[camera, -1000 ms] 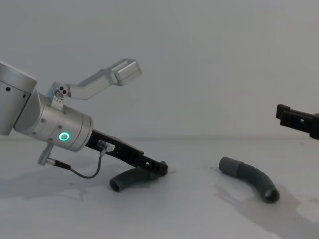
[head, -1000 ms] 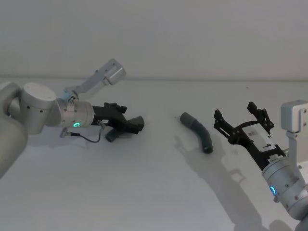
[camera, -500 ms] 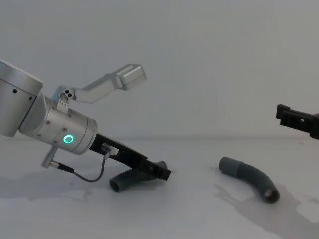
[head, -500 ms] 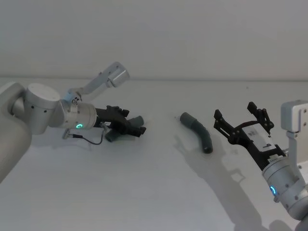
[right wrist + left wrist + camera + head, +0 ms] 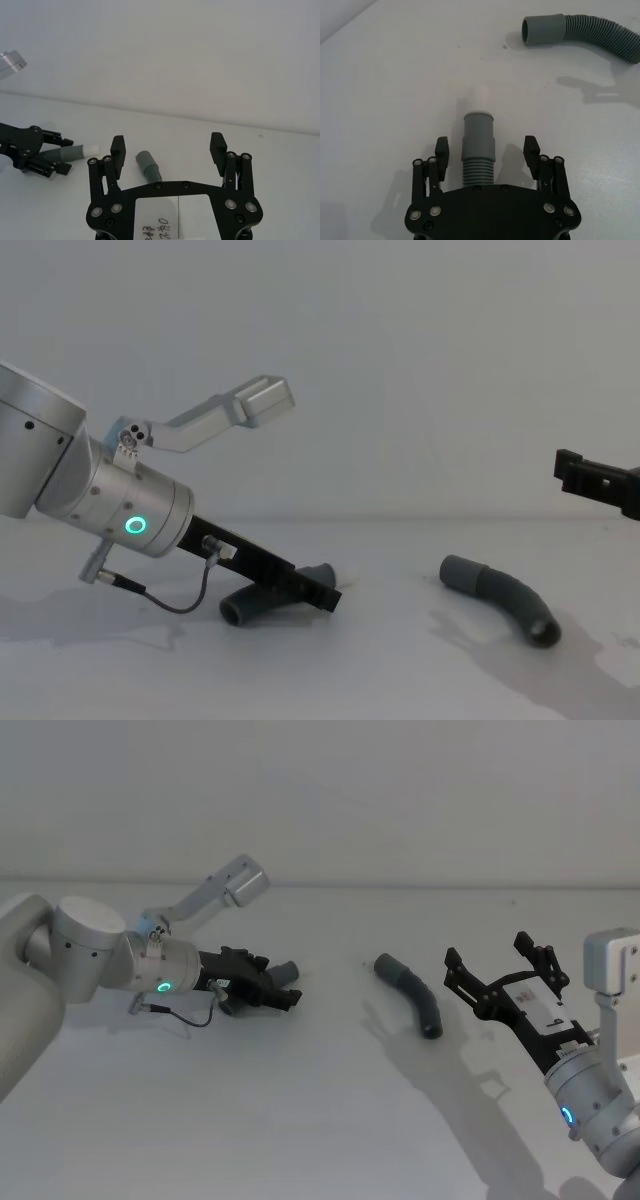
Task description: Use both hands to pick up one end of the pipe from the table, align the ends, and insert them.
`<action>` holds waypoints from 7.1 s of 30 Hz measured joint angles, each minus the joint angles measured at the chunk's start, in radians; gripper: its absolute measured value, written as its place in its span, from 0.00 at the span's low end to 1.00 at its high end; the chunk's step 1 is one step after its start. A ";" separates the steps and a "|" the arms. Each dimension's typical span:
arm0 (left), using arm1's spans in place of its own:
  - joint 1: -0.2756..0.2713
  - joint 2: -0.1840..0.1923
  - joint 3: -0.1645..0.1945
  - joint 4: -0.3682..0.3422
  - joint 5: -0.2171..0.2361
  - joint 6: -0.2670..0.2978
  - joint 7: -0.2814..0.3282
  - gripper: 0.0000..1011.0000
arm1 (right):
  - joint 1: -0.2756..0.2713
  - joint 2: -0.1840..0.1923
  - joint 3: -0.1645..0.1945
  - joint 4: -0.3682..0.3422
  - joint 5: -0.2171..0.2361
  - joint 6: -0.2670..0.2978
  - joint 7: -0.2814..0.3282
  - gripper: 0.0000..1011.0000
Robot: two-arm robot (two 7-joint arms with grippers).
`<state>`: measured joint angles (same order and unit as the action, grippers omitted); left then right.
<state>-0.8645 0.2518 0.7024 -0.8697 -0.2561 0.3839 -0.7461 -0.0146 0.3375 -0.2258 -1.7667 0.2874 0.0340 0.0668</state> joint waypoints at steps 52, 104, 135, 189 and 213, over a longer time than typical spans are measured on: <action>0.005 0.004 0.002 -0.011 -0.002 0.014 0.000 0.36 | 0.082 0.066 -0.011 -0.010 0.032 0.206 0.106 0.99; 0.005 0.004 0.002 -0.010 -0.002 0.014 0.000 0.36 | 0.422 0.071 -0.179 0.239 -0.008 0.608 0.219 0.99; 0.005 0.004 0.002 -0.010 -0.002 0.014 0.000 0.36 | 0.459 -0.012 -0.170 0.363 -0.013 0.657 0.211 0.99; 0.005 0.004 0.002 -0.010 -0.002 0.014 0.000 0.36 | 0.461 -0.032 -0.157 0.388 -0.035 0.701 0.214 0.64; 0.005 0.004 0.002 -0.010 -0.002 0.014 0.000 0.36 | 0.461 -0.032 -0.159 0.388 -0.034 0.702 0.215 0.48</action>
<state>-0.8593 0.2558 0.7045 -0.8801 -0.2579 0.3979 -0.7463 0.4459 0.3054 -0.3847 -1.3786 0.2530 0.7365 0.2820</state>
